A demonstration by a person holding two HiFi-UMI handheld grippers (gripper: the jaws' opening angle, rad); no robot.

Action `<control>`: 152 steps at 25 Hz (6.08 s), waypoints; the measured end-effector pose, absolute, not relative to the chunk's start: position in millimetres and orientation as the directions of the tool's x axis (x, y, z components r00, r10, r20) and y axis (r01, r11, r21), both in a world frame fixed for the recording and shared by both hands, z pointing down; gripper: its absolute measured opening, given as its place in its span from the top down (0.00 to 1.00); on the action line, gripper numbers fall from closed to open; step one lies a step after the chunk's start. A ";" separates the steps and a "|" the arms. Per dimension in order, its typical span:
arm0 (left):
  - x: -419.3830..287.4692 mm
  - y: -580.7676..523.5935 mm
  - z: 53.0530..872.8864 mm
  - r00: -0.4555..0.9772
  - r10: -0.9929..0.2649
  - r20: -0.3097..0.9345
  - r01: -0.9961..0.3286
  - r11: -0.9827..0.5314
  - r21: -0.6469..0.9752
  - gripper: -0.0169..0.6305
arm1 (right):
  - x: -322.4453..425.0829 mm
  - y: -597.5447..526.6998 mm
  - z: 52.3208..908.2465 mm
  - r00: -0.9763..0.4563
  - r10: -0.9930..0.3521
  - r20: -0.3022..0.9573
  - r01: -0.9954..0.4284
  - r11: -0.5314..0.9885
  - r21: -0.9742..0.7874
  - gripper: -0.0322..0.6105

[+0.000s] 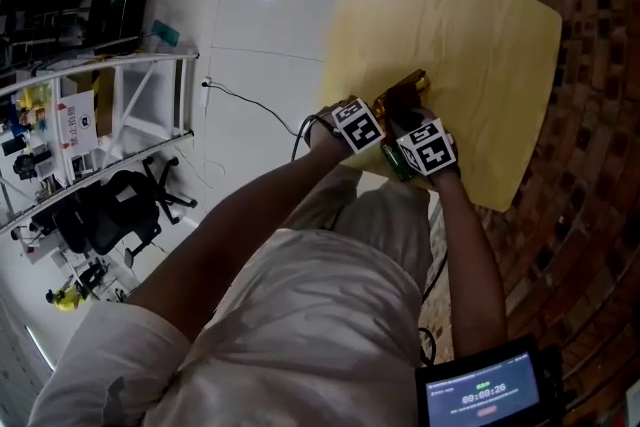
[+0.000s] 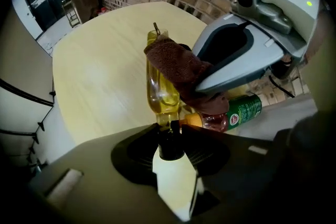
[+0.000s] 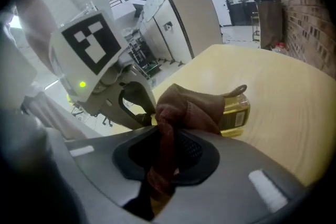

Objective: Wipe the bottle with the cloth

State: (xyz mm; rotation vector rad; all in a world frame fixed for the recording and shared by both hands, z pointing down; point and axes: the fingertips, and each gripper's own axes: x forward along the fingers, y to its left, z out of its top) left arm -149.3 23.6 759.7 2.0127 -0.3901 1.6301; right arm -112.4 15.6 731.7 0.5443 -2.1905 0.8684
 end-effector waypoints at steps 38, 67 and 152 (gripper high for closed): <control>-166.4 -5.8 767.7 -0.066 -0.345 0.936 0.069 -0.938 -0.340 0.74 | 12.3 -24.1 694.6 -0.697 -0.211 0.685 -0.680 0.497 -0.539 0.85; -141.8 -19.5 759.6 0.043 -0.562 0.826 0.260 -0.792 -0.552 0.73 | -14.0 -38.3 751.1 -0.459 0.177 0.871 -0.803 0.336 -0.492 0.85; -81.6 -48.6 642.7 -0.190 -0.428 0.884 0.383 -0.861 -0.335 0.55 | 62.9 79.6 716.8 -0.573 -0.372 0.731 -0.799 0.054 -0.599 0.84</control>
